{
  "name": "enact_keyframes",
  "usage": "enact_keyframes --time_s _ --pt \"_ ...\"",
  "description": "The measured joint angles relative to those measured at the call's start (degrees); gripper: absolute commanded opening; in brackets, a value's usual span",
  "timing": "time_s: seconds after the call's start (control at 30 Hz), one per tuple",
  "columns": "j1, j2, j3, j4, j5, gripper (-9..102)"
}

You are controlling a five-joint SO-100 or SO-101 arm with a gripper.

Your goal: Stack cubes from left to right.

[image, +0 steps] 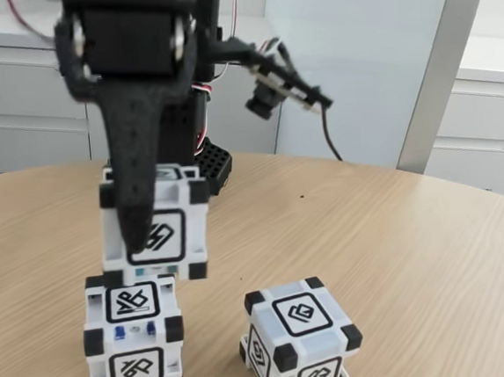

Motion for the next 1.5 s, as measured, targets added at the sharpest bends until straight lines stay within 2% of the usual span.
enact_keyframes --time_s 0.23,0.47,0.7,1.2,1.5 --pt "2.90 0.00 0.53 0.00 -0.53 15" --pt "2.90 0.00 0.53 -0.35 -1.14 15" --pt "2.90 0.00 0.53 -4.92 -0.35 15" --pt "2.90 -2.46 3.08 -5.54 -2.29 15" --pt "2.90 -2.46 3.08 -5.54 -2.29 37"
